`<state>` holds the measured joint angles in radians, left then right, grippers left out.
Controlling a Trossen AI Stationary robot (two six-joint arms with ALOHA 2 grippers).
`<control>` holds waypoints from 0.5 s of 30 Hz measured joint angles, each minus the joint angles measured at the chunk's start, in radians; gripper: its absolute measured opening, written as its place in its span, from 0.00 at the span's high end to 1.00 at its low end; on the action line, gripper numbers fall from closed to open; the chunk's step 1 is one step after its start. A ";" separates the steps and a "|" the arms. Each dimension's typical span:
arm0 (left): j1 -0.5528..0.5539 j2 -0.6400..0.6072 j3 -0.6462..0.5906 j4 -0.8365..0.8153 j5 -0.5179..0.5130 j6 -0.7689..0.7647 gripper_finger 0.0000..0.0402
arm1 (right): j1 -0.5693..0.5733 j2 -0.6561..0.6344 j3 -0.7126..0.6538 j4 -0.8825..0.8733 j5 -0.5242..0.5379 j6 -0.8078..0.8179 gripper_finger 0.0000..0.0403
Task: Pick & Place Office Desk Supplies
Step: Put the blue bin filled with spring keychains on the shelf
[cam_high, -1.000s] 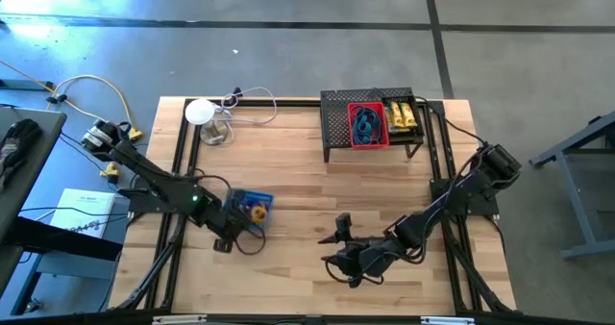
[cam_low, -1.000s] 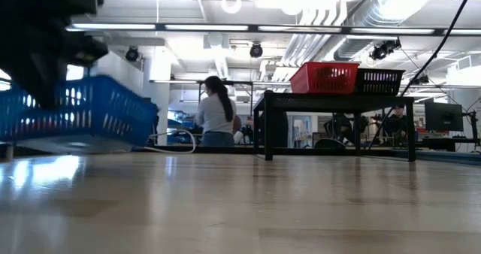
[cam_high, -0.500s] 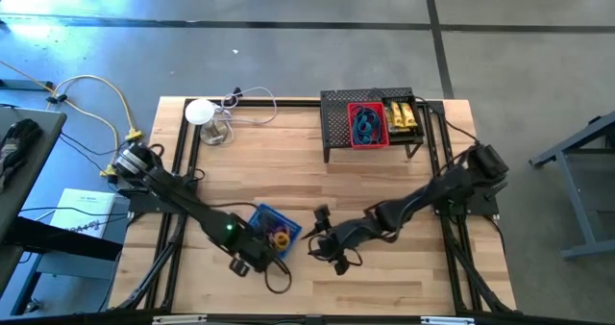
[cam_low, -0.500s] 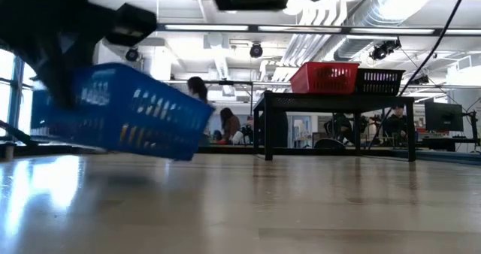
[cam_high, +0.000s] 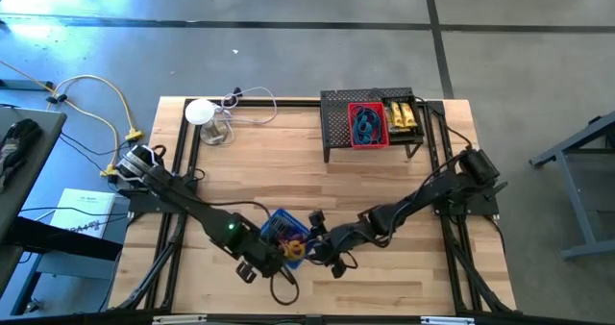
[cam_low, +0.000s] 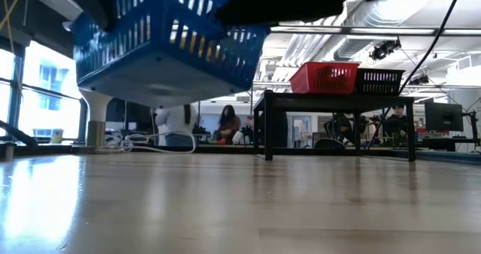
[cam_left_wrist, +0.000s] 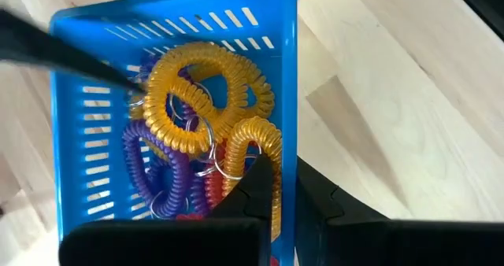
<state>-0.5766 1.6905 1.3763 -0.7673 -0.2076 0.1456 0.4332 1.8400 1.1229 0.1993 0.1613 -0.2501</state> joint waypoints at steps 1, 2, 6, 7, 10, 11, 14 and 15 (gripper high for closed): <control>0.002 0.000 0.004 -0.003 0.000 0.004 0.97 | 0.000 0.000 0.000 0.000 -0.014 0.024 0.53; 0.006 0.000 0.008 -0.005 0.000 0.004 0.97 | 0.000 0.000 0.000 -0.001 -0.024 0.047 0.54; 0.019 0.000 0.011 -0.025 -0.001 -0.020 0.97 | 0.001 0.000 0.000 -0.017 -0.060 0.093 0.61; 0.021 0.000 0.011 -0.025 0.000 -0.028 0.97 | 0.001 0.000 0.000 -0.018 -0.060 0.094 0.64; 0.025 -0.001 0.011 -0.025 0.001 -0.037 0.97 | 0.004 0.000 0.000 -0.015 -0.055 0.088 0.74; 0.025 -0.001 0.011 -0.025 0.001 -0.037 0.97 | 0.005 0.000 0.000 -0.016 -0.056 0.083 0.77; 0.025 -0.001 0.011 -0.024 0.006 -0.036 0.97 | 0.005 0.000 0.000 -0.015 -0.056 0.065 0.89; 0.025 -0.001 0.011 -0.025 0.012 -0.033 0.97 | 0.005 0.000 0.000 -0.015 -0.059 0.062 0.93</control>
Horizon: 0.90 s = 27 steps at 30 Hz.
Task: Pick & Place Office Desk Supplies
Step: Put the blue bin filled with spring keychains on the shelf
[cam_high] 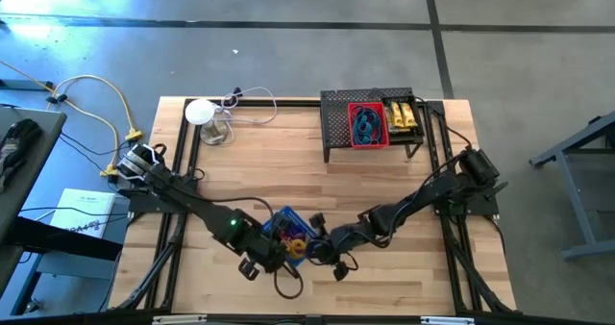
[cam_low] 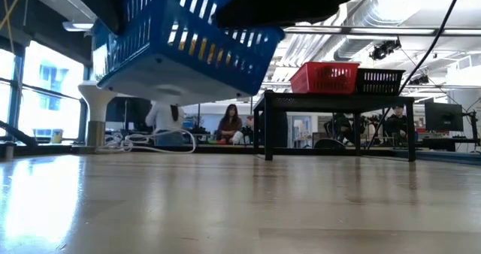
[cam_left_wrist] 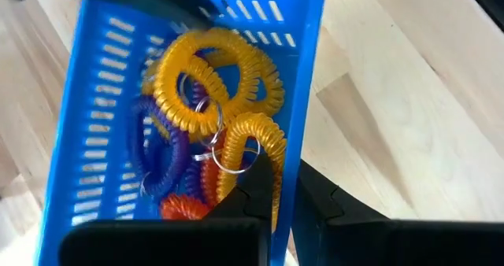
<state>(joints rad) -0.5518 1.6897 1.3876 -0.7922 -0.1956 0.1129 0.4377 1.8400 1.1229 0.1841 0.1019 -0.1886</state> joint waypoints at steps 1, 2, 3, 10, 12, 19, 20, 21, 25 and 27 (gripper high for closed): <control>0.000 0.000 0.000 0.000 0.010 0.004 0.97 | 0.000 0.000 0.000 0.000 -0.004 -0.005 0.96; 0.000 0.000 0.000 0.003 0.015 0.005 0.97 | 0.001 0.000 0.000 0.002 -0.005 -0.007 0.98; 0.001 0.000 0.000 0.007 0.021 0.003 0.97 | 0.002 0.000 0.000 0.007 -0.004 -0.007 0.98; 0.000 0.000 0.000 0.024 0.006 0.002 0.91 | 0.002 0.000 0.000 0.008 -0.005 -0.003 0.99; 0.000 0.000 -0.001 0.026 0.002 0.001 0.86 | 0.002 0.000 0.000 0.008 -0.005 -0.002 0.99; -0.002 0.000 -0.001 0.078 -0.018 -0.009 0.68 | 0.000 0.000 0.000 0.007 0.011 0.003 0.99; -0.003 0.000 -0.001 0.088 -0.027 -0.020 0.66 | 0.000 0.000 0.000 0.007 0.012 0.003 0.99; -0.004 0.000 -0.001 0.098 -0.037 -0.032 0.64 | 0.000 0.000 0.000 0.006 0.011 0.003 0.99; -0.011 0.000 -0.001 0.101 -0.087 -0.058 0.56 | 0.001 0.000 0.000 0.003 0.009 0.009 0.99; -0.018 0.000 -0.001 0.102 -0.109 -0.058 0.53 | 0.003 0.000 0.000 -0.004 0.007 0.009 0.99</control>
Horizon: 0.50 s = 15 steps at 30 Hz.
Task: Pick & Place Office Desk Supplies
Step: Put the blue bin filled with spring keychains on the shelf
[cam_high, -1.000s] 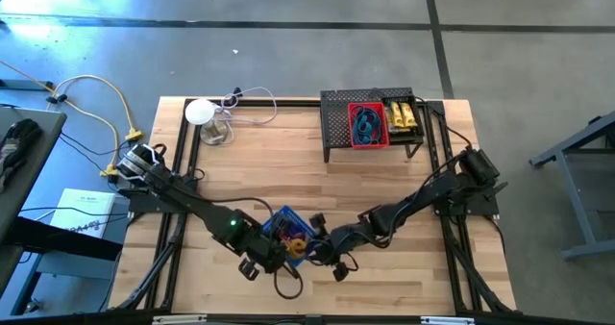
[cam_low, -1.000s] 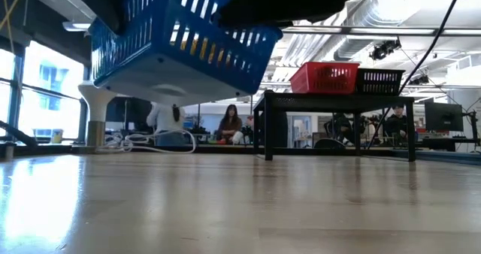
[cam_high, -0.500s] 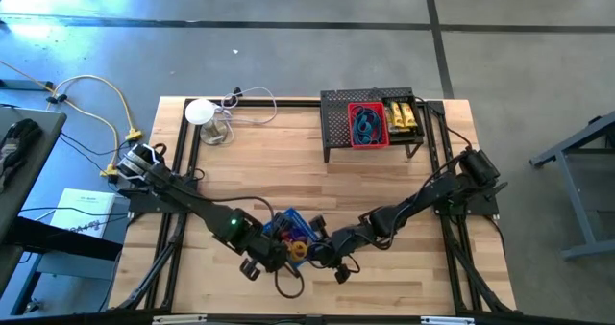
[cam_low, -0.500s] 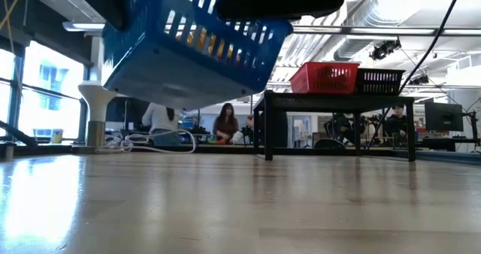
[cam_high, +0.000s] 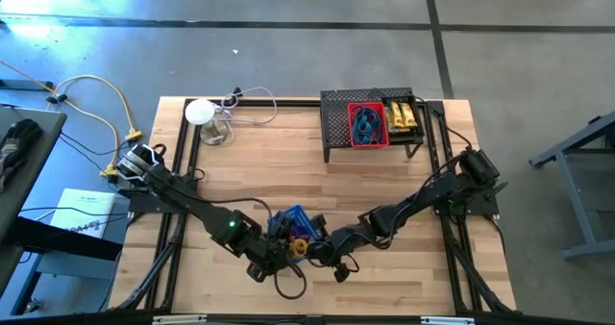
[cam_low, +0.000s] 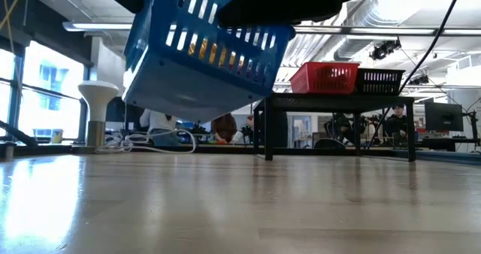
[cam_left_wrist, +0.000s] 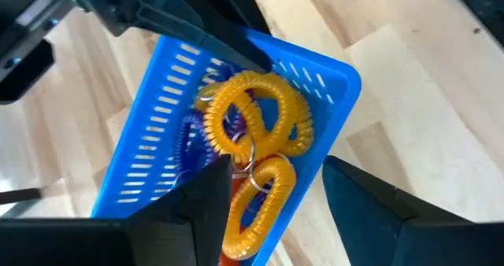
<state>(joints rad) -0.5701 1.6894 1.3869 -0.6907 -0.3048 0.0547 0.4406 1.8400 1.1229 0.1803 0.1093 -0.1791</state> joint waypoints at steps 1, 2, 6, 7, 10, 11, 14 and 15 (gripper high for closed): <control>-0.005 0.000 0.000 -0.001 -0.016 -0.001 0.52 | 0.003 0.000 0.000 -0.003 0.006 0.000 0.99; -0.012 0.000 0.000 -0.003 -0.030 -0.002 0.52 | 0.006 0.000 0.000 -0.005 0.020 0.000 0.99; -0.052 0.000 0.000 -0.008 -0.101 -0.001 0.51 | 0.012 0.000 0.000 -0.026 0.048 0.000 0.99; -0.063 0.000 0.000 -0.008 -0.129 0.006 0.51 | 0.012 0.000 0.000 -0.028 0.048 0.000 0.99; -0.094 0.000 0.000 -0.007 -0.249 0.043 0.51 | 0.011 0.000 0.000 -0.044 0.049 0.003 0.99; -0.107 -0.001 0.000 -0.007 -0.289 0.056 0.51 | 0.011 0.000 0.000 -0.052 0.050 0.003 0.99; -0.144 -0.005 -0.001 0.008 -0.376 0.065 0.51 | 0.011 0.000 0.000 -0.065 0.076 0.008 0.99; -0.156 -0.005 -0.001 0.013 -0.385 0.051 0.51 | 0.011 0.000 0.000 -0.068 0.082 0.018 0.99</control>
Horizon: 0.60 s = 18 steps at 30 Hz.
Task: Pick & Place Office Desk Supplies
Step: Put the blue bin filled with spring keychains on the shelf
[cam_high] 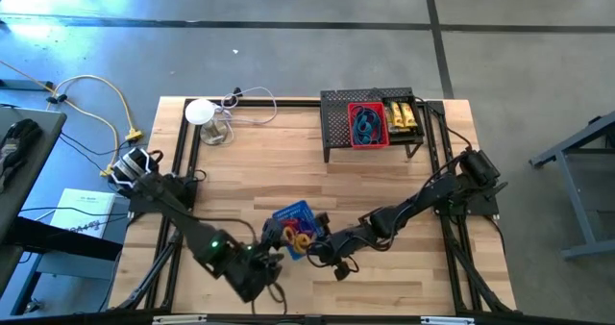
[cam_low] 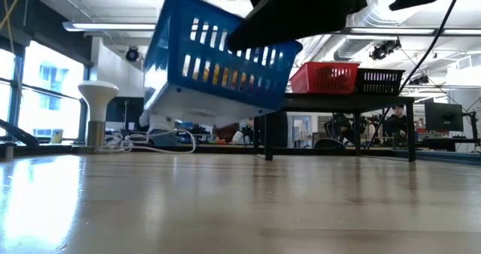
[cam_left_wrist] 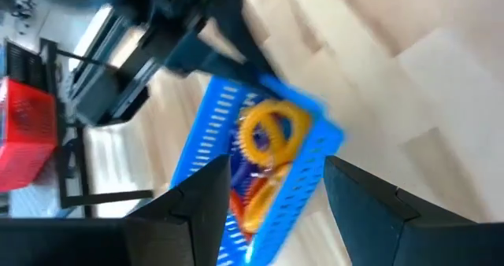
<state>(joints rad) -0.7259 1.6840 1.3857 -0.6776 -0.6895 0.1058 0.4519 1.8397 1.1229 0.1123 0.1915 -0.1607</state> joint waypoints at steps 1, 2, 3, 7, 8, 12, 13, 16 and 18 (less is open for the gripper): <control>-0.009 0.000 0.000 0.006 0.001 -0.013 0.51 | 0.000 0.000 0.000 -0.005 0.004 0.006 0.99; -0.017 0.000 0.000 0.009 0.001 -0.030 0.51 | 0.000 0.000 0.000 -0.009 0.012 0.010 0.99; -0.024 0.000 0.000 0.010 0.001 -0.050 0.51 | 0.000 0.000 0.000 -0.014 0.019 0.010 0.99; -0.039 0.000 0.000 0.009 0.004 -0.169 0.51 | 0.007 0.000 0.000 -0.043 0.074 0.010 0.99; -0.039 0.000 0.000 0.008 0.011 -0.199 0.51 | 0.008 -0.002 0.000 -0.056 0.091 0.010 0.99; -0.038 0.000 0.000 0.005 0.115 -0.286 0.51 | 0.010 -0.029 0.000 -0.072 0.129 0.030 0.99; -0.038 0.000 0.000 0.005 0.141 -0.300 0.51 | 0.010 -0.037 0.005 -0.092 0.139 0.034 0.99; -0.039 0.000 0.000 0.005 0.207 -0.322 0.51 | 0.009 -0.048 0.067 -0.239 0.197 0.043 0.99; -0.039 0.000 0.000 0.006 0.232 -0.323 0.51 | 0.009 -0.049 0.136 -0.359 0.246 0.061 0.99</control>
<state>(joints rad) -0.7647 1.6844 1.3853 -0.6716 -0.4579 -0.2177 0.4610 1.7908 1.2592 -0.2472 0.4378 -0.1000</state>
